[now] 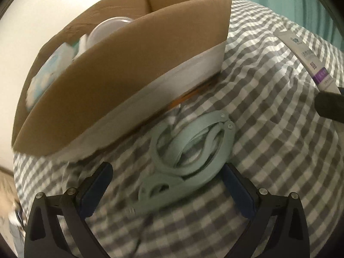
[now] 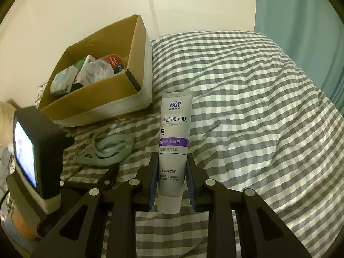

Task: Organize objects
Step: 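Grasp the pale blue folding hanger with the left gripper and lift it, then lower the hanger and toothpaste tube into the cardboard box and open both grippers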

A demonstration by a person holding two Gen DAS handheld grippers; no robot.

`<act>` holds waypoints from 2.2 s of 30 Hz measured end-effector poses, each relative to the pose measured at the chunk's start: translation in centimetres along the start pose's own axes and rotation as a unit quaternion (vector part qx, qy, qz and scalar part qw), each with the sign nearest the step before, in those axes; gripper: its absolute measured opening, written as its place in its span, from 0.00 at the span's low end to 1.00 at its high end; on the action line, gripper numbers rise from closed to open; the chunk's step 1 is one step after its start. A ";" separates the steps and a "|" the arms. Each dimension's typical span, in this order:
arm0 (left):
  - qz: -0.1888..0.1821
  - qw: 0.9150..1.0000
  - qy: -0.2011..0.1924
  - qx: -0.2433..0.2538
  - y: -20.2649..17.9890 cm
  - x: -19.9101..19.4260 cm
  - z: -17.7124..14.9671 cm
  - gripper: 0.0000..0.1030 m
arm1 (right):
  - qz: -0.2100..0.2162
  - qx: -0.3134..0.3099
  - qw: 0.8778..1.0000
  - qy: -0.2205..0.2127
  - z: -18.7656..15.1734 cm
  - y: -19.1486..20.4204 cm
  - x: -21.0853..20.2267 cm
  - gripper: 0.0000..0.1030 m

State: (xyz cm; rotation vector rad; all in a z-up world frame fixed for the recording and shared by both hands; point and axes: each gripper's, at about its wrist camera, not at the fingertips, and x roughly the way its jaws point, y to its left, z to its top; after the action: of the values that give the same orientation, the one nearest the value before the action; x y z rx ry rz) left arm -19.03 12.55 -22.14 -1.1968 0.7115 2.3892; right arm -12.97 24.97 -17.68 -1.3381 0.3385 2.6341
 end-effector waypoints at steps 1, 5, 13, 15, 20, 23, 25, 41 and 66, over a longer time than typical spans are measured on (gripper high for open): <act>-0.006 1.000 0.001 0.005 0.0 0.3 0.1 1.00 | -0.001 0.001 1.000 0.001 -0.1 0.0 0.2 0.23; -0.031 0.999 0.003 0.011 0.5 1.1 0.3 0.98 | -0.001 0.005 1.000 0.008 -0.1 -0.2 0.8 0.23; -0.069 0.997 0.002 0.030 0.4 -0.4 -0.4 0.64 | -0.001 -0.003 1.000 0.006 0.0 0.1 0.7 0.23; -0.071 0.997 0.003 0.025 0.7 -1.2 -0.6 0.62 | 0.001 -0.003 1.000 0.003 0.1 0.2 0.1 0.23; -0.088 0.996 -0.013 -0.030 2.7 -4.9 -0.5 0.61 | 0.005 -0.009 1.000 -0.012 0.3 0.6 -2.0 0.23; -0.108 0.991 -0.026 -0.075 4.1 -7.9 -0.3 0.60 | 0.011 -0.009 1.000 -0.021 0.4 1.1 -3.8 0.23; -0.108 0.990 -0.035 -0.085 4.3 -9.6 -0.5 0.60 | 0.015 -0.013 0.999 -0.028 0.5 1.5 -5.1 0.23; -0.090 0.983 -0.084 -0.136 9.2 -22.6 1.1 0.60 | 0.054 -0.054 0.993 -0.095 2.2 6.8 -16.8 0.23; -0.056 0.972 -0.144 -0.175 19.4 -20.4 13.1 0.60 | 0.075 -0.103 0.981 -0.145 20.1 12.3 -16.3 0.23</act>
State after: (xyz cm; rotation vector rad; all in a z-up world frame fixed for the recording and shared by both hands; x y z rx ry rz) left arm -26.00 2.66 6.41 -0.9508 0.1305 2.5854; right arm -22.01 17.96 8.54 -0.9894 0.1326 3.0082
